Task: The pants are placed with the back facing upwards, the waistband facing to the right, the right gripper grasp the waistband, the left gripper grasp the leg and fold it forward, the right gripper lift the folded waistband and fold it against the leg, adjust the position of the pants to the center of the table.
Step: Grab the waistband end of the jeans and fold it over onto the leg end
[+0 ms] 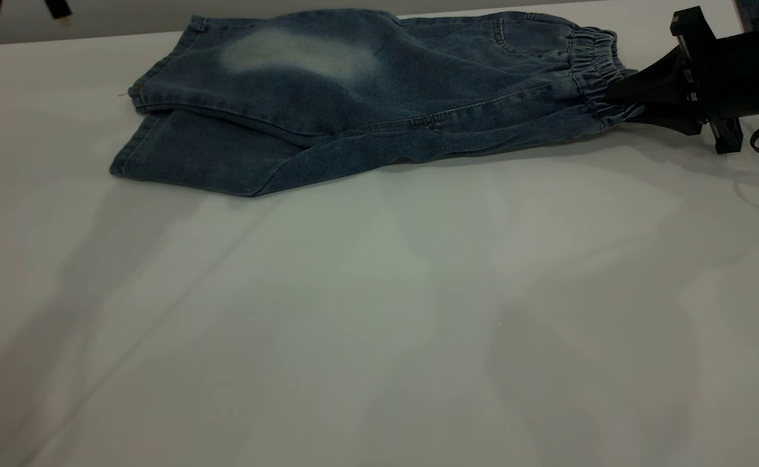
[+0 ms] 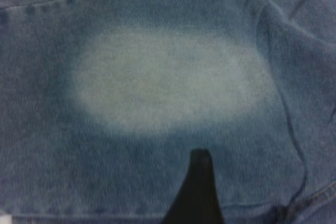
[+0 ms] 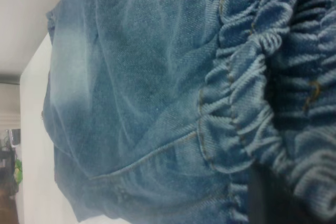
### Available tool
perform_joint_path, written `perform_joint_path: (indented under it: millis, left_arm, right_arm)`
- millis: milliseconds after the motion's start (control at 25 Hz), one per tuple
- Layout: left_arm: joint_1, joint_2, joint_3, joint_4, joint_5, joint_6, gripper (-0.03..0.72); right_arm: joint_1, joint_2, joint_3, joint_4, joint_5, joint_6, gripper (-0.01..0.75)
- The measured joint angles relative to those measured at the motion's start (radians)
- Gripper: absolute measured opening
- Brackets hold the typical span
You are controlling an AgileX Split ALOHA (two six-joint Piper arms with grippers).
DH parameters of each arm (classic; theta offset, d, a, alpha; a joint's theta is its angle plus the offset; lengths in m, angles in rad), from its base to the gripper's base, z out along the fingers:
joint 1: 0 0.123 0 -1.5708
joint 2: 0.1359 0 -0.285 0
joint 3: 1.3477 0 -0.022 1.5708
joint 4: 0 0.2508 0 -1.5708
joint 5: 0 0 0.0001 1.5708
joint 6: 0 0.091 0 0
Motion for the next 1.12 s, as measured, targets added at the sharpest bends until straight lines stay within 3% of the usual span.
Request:
perform_joint_path:
  millis: [200, 480, 840, 1120]
  left_arm:
    - [0.0, 0.071, -0.077, -0.001, 0.044, -0.001, 0.584]
    - [-0.045, 0.265, -0.314, 0.019, 0.207, -0.005, 0.584]
    - [-0.148, 0.517, -0.644, 0.262, 0.433, -0.107, 0.552]
    - [-0.176, 0.612, -0.703, 0.404, 0.452, -0.144, 0.548]
  right_arm:
    - [0.0, -0.001, 0.0, -0.001, 0.026, 0.0, 0.088]
    - [0.0, -0.004, 0.0, -0.003, 0.084, 0.0, 0.088]
    - [0.0, -0.004, 0.0, -0.004, 0.116, 0.001, 0.088]
    - [0.0, -0.004, 0.0, -0.004, 0.149, -0.007, 0.088]
